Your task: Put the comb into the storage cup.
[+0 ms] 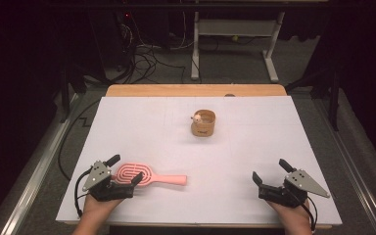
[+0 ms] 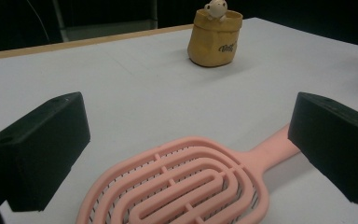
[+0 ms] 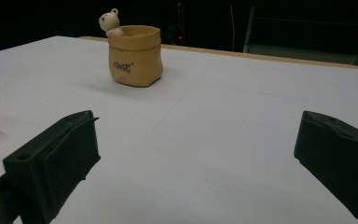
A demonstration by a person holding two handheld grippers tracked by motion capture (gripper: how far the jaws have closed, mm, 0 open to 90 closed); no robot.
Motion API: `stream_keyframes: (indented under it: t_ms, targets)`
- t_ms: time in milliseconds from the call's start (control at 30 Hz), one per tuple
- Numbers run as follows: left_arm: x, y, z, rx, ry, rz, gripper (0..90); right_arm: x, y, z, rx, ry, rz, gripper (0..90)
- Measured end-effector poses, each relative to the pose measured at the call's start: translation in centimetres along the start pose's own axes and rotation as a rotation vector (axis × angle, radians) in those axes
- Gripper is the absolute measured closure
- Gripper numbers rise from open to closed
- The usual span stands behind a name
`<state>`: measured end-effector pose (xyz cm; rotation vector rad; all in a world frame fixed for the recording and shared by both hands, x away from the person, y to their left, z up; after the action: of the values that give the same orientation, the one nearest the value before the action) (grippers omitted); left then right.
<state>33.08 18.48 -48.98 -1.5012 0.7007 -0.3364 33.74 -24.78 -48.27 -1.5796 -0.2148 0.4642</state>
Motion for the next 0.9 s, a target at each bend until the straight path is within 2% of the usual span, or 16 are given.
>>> stream_keyframes:
  t_ms: [200, 300, 467, 600, 700, 800, 900]
  targets:
    - [0.03, -0.06, 0.01, 0.002, 0.006, 0.0, 0.0, -0.11, -0.05, -0.11, -0.002, 0.003, -0.002, 0.3]
    - [0.08, -0.02, 0.09, -0.012, 0.005, -0.001, 0.0, -0.17, 0.07, -0.12, 0.002, 0.004, 0.006, 0.4]
    - [0.17, -0.25, -0.09, 0.006, 0.012, 0.002, 0.0, -0.24, 0.04, -0.27, -0.004, 0.009, 0.005, 0.3]
    - [0.32, -0.13, 0.02, -0.021, 0.015, 0.012, 0.0, -0.25, 0.05, -0.33, 0.0, 0.01, 0.004, 0.4]
    - [0.38, -0.23, 0.1, -0.013, 0.011, 0.01, 0.0, -0.21, 0.07, -0.31, -0.008, 0.008, 0.003, 0.4]
    - [0.35, -0.37, 0.31, -0.039, 0.001, 0.005, 0.0, -0.17, 0.12, -0.3, 0.0, 0.006, 0.004, 0.4]
    - [0.42, -0.33, 0.32, -0.039, 0.0, 0.01, 0.0, -0.2, 0.09, -0.28, -0.002, 0.009, 0.003, 0.4]
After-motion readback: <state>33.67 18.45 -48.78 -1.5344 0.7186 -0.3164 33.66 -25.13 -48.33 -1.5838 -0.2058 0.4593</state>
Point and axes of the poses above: each handheld gripper's, and its own axes: x roughly forward along the jaws, y roughly out of its underside, z roughly to its left, the point moved 8 cm from there along x, roughly forward along the jaws, and after that the axes turned 6 degrees about -z, right-handed, at the moved point
